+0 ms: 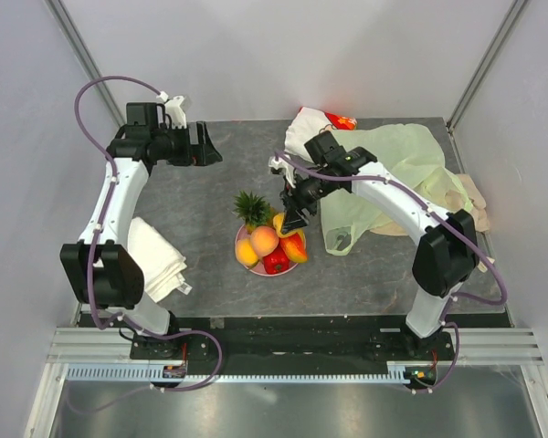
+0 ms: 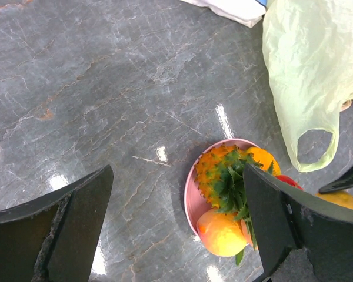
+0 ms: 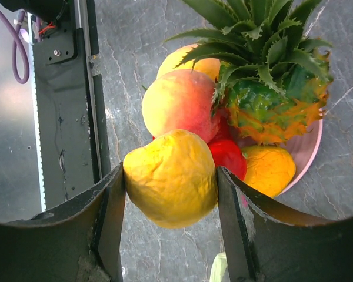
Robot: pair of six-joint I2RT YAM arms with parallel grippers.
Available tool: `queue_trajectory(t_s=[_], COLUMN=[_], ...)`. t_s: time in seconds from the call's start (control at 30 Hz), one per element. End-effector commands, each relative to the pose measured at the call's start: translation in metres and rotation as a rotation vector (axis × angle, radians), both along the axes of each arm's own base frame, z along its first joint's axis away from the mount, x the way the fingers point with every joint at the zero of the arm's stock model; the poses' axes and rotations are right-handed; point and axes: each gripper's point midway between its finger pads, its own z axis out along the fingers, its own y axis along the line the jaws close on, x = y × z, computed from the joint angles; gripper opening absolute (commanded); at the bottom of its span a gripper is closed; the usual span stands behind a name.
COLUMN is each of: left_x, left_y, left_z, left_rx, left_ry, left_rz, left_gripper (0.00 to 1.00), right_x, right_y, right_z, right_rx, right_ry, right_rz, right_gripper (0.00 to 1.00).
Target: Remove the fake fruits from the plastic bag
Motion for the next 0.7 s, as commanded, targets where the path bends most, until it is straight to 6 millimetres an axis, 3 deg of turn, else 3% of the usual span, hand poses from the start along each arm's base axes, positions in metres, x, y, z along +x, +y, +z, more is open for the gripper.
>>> queue_trajectory(t_s=[0.0,0.33,0.67], left_x=[-0.011,-0.016,-0.014], left_y=[0.0,-0.001,-0.005], left_z=[0.012,0.016,0.013], left_rx=[0.012,0.007,-0.009], left_ry=[-0.052,-0.064,-0.056], left_rz=[-0.026,-0.032,-0.053], left_gripper=[0.99,0.99,0.99], right_x=[0.007,0.025,0.024], right_y=[0.014,0.024,0.025], right_z=[0.0,-0.01,-0.014], right_rx=[0.036,0.028,0.02], right_ry=[-0.007,0.011,0.022], right_rz=[0.026,-0.006,-0.007], right_gripper=[0.55,0.57,0.63])
